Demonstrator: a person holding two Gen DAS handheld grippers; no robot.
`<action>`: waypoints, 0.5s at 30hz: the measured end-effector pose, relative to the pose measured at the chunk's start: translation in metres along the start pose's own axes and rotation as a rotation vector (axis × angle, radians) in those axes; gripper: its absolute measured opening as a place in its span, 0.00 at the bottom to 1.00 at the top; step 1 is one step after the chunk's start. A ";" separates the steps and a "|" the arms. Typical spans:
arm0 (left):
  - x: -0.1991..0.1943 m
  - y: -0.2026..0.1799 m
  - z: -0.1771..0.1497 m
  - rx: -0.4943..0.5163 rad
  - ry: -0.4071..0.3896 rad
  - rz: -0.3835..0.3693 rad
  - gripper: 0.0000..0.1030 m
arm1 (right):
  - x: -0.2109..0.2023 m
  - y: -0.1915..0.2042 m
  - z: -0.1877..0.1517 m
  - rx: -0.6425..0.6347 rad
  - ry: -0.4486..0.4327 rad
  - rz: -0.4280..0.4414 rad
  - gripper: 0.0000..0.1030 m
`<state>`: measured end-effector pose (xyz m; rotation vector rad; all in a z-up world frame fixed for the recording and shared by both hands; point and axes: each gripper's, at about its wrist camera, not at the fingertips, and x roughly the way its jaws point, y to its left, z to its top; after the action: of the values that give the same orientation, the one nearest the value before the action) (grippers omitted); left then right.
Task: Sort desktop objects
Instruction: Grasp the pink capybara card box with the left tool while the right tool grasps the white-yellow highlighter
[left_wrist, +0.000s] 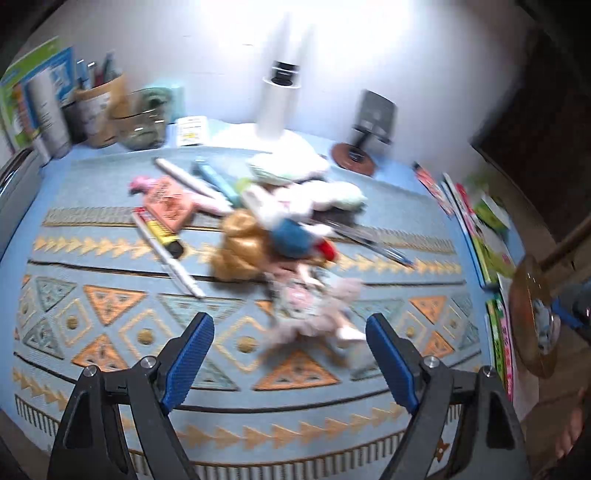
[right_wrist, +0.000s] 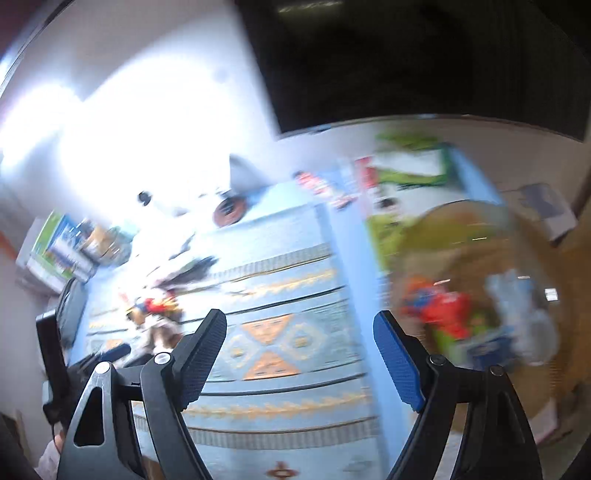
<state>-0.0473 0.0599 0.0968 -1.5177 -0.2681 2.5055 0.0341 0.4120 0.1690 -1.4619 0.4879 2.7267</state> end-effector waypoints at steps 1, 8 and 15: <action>-0.001 0.022 0.005 -0.040 -0.019 0.019 0.81 | 0.009 0.016 -0.004 -0.014 0.018 0.018 0.79; 0.029 0.086 0.056 -0.017 -0.089 0.073 0.81 | 0.049 0.107 -0.020 -0.102 0.097 0.057 0.79; 0.090 0.084 0.088 0.223 -0.025 0.086 0.81 | 0.057 0.127 -0.030 -0.088 0.122 -0.009 0.79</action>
<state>-0.1728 -0.0018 0.0391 -1.4382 0.0728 2.5218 0.0064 0.2752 0.1407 -1.6543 0.3679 2.6962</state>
